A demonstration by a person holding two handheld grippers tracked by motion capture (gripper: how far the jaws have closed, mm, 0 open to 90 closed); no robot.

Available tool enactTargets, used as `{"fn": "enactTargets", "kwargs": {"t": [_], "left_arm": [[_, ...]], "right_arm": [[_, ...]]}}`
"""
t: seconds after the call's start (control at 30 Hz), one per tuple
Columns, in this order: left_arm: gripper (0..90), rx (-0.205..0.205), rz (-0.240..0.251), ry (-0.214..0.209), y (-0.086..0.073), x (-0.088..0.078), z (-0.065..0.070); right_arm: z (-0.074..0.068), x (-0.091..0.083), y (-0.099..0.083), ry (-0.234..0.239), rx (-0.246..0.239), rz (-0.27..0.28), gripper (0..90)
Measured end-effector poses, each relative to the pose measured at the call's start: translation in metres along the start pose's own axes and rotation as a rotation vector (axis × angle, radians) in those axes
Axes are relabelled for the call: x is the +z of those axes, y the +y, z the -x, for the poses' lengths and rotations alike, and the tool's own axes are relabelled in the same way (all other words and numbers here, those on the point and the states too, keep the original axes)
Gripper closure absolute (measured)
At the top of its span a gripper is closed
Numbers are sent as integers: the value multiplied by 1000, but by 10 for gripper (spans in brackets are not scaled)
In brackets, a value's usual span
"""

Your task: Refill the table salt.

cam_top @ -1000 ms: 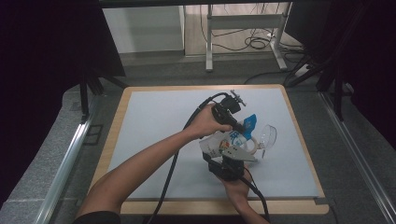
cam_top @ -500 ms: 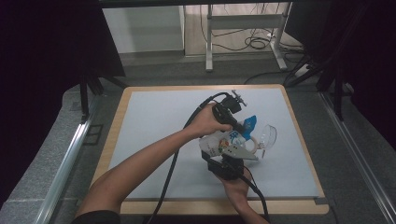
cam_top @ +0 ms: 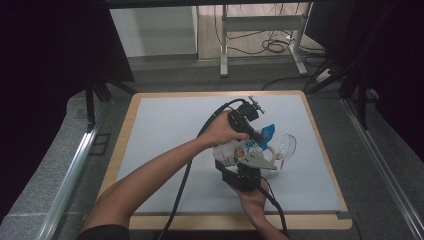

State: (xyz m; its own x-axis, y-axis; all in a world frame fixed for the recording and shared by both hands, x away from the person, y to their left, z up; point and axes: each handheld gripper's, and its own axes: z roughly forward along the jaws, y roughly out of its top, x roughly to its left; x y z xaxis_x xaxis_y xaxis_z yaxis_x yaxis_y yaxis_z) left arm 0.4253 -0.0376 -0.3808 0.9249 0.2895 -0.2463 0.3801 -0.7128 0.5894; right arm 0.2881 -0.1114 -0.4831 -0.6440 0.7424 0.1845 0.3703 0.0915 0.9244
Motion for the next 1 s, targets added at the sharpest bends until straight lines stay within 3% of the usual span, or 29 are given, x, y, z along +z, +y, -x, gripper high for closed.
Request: {"fn": "enactTargets", "kwargs": {"t": [1.0], "left_arm": [[900, -1, 8, -4, 0, -2, 3]], "right_arm": [[-2, -2, 0, 5, -5, 12, 563]]}}
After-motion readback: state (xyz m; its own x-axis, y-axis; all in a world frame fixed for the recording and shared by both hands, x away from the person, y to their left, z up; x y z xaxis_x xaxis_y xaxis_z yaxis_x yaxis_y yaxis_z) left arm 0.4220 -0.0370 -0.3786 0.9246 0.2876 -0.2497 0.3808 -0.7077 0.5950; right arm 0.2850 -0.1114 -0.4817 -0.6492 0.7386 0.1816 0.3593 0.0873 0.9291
